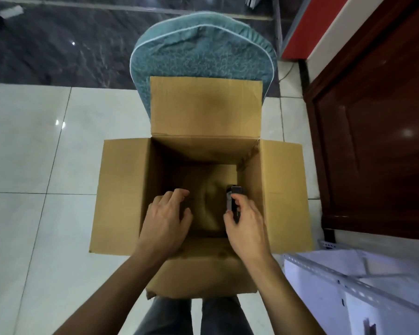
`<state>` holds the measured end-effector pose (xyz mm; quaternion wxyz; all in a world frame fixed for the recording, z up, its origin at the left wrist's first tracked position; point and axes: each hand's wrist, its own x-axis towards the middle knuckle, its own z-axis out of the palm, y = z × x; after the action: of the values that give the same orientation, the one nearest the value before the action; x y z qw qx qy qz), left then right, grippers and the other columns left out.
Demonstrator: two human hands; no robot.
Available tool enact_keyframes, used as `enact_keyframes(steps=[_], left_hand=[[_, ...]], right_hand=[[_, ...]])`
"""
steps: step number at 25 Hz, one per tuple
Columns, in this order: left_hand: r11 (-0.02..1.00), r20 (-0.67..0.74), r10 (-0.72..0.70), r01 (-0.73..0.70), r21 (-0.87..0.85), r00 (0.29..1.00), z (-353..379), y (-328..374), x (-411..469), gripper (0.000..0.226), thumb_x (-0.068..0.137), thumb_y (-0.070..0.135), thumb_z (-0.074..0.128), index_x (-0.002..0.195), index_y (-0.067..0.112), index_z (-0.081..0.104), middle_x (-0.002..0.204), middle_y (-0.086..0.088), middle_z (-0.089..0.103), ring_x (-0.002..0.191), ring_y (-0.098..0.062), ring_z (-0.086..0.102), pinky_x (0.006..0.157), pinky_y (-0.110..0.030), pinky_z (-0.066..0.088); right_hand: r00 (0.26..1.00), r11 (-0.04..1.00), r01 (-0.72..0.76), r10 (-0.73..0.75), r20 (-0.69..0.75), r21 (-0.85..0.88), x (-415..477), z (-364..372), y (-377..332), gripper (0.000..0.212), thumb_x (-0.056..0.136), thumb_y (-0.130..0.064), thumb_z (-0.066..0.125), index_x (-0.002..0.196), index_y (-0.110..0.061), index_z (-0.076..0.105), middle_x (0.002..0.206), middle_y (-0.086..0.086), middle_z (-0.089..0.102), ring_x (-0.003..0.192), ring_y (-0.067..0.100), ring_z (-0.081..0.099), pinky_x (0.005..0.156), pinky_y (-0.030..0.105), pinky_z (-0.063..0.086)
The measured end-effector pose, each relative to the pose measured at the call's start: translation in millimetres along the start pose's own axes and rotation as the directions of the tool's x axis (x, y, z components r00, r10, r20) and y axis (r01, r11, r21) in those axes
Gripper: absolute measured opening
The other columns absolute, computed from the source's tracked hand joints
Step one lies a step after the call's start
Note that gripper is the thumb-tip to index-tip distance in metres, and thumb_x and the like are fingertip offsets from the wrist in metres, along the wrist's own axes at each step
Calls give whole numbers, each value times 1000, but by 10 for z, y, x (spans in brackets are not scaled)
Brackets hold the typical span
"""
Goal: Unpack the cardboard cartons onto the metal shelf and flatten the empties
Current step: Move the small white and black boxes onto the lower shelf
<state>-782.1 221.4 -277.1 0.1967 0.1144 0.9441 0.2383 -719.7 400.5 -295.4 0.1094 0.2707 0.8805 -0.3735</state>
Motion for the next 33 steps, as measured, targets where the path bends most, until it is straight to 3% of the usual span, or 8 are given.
enact_keyframes(steps=[11,21,27,33], left_hand=[[987,125,-158,152,61,979,864,-415,337,48,103,36,46,149,26,34,143,3,47,132,-16,43,112,-33,37],[882,182,-307,207,423,934,1477,-719,997,61,100,35,48,152,15,26,155,-12,29,143,-32,30,117,-45,29],[826,134,-377,268,496,917,1650,-861,1186,72,96,38,55,154,11,22,159,-15,20,141,-36,29,115,-45,32],[801,150,-455,330,500,878,1778,-973,1243,84,95,38,60,158,10,13,162,-15,13,142,-35,27,117,-43,30]], right_hand=[[977,969,-93,133,164,-231,721,648,521,62,98,-34,59,153,-22,34,141,6,51,128,25,53,103,41,50],[969,919,-129,197,151,-372,1345,1113,757,61,98,-33,59,151,-17,34,140,13,50,122,29,55,93,46,55],[913,852,-262,371,171,-453,1588,1233,854,79,99,-38,58,160,-16,12,161,18,23,137,36,42,101,51,50],[882,826,-304,432,187,-475,1606,1309,916,85,97,-33,65,160,-22,10,163,19,11,137,37,40,100,49,52]])
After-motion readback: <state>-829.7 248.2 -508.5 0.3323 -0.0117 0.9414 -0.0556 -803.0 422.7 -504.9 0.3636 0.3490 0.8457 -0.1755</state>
